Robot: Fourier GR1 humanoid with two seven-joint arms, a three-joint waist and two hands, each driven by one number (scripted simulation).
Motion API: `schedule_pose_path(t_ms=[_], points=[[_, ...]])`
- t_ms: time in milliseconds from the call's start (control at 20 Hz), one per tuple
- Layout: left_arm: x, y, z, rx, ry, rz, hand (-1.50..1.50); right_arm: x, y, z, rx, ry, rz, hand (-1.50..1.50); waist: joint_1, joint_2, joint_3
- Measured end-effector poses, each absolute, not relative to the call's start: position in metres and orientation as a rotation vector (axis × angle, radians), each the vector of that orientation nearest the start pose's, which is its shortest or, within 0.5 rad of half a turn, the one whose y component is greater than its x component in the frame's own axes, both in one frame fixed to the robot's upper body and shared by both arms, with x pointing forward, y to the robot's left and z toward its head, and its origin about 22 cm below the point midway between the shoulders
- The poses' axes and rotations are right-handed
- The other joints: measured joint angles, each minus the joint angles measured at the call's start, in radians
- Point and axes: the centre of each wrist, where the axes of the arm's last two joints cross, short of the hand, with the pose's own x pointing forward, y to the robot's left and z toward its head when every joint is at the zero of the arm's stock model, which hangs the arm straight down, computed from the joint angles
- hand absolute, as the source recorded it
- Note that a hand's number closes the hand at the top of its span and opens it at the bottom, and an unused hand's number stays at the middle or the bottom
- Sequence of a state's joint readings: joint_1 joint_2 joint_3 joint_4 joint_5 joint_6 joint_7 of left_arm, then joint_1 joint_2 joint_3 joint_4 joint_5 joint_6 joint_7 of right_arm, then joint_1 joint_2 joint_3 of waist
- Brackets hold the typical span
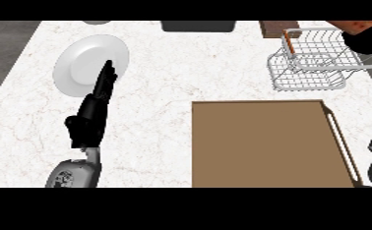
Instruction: Pick the sweet potato from the tray and place it in the tiered basket
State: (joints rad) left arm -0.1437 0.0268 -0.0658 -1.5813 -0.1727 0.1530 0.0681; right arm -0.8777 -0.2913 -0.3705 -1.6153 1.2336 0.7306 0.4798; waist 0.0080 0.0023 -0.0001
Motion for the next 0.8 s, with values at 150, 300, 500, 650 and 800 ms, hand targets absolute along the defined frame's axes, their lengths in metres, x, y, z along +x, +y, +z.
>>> schedule_pose_path(t_ms=[150,300,500,650,800], points=[[0.274,0.199,0.035,0.184,-1.661,-0.112,0.0,0.353,-0.275,0.288,-1.341,-1.125,0.744,1.5,0.0,0.0,0.0],[0.278,0.198,0.036,0.181,-1.666,-0.115,0.0,0.366,-0.287,0.276,-1.354,-1.106,0.763,1.5,0.0,0.0,0.0],[0.277,0.202,0.036,0.185,-1.667,-0.118,0.0,0.379,-0.298,0.259,-1.262,-1.099,0.632,-1.5,0.002,0.001,0.0],[0.275,0.2,0.031,0.182,-1.666,-0.115,0.0,0.383,-0.314,0.248,-1.173,-1.12,0.562,-1.5,0.0,0.0,0.001],[0.273,0.198,0.036,0.179,-1.666,-0.116,0.0,0.384,-0.323,0.244,-1.098,-1.168,0.489,-1.5,0.0,-0.001,0.001]])
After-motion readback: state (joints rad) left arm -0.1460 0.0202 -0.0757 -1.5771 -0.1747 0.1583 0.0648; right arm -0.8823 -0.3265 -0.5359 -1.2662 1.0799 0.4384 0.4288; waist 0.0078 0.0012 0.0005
